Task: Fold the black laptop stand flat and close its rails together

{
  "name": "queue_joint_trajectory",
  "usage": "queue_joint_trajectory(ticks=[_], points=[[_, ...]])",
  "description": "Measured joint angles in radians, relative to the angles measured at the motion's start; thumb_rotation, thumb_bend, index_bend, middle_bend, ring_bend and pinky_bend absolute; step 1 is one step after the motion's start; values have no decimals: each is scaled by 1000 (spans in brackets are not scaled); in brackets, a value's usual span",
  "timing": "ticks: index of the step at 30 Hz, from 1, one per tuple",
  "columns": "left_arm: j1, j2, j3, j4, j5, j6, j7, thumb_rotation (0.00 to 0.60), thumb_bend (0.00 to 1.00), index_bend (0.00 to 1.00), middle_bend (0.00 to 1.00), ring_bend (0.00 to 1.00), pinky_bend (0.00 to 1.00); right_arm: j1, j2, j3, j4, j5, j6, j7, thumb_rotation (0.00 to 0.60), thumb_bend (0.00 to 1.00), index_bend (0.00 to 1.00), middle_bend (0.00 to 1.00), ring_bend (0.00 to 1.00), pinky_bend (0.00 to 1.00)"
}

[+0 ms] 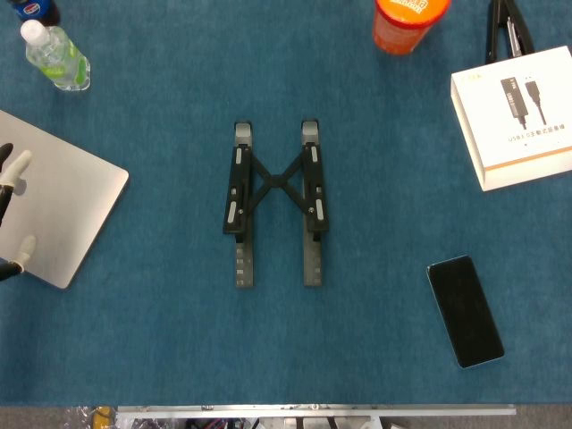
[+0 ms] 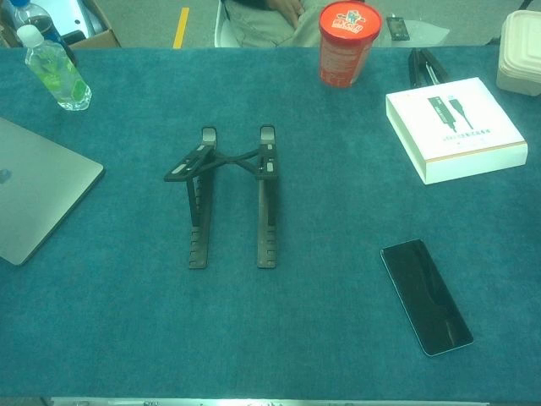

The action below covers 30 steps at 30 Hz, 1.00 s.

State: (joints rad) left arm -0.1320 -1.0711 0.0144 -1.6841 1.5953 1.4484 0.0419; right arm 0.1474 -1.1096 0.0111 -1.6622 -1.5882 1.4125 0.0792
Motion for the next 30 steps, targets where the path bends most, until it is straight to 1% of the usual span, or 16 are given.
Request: queue_joint_trajectory(ticks=[11,20,26,30], points=[[5,2,1,-1,2,9,-2,600,318,32,27,0,0,-2,6,-5,-1,-11,5,16,600,71,0,54,7,179],[8,10,0,-7,-4,10,-2,600,319,32,27,0,0,7,9,-6,-3,-49,16,40,600,71,0,54,7,179],[12,19,-5,-7,-11,20,-18,600,318,32,27,0,0,46,13,1,-19,-89,-4,31,600,71,0,54,7,179],[10,29,-7,-8,-11,17,-25,600,318,32,27,0,0,94,12,15,-49,-112,-45,9,600,70,0,54,7,179]])
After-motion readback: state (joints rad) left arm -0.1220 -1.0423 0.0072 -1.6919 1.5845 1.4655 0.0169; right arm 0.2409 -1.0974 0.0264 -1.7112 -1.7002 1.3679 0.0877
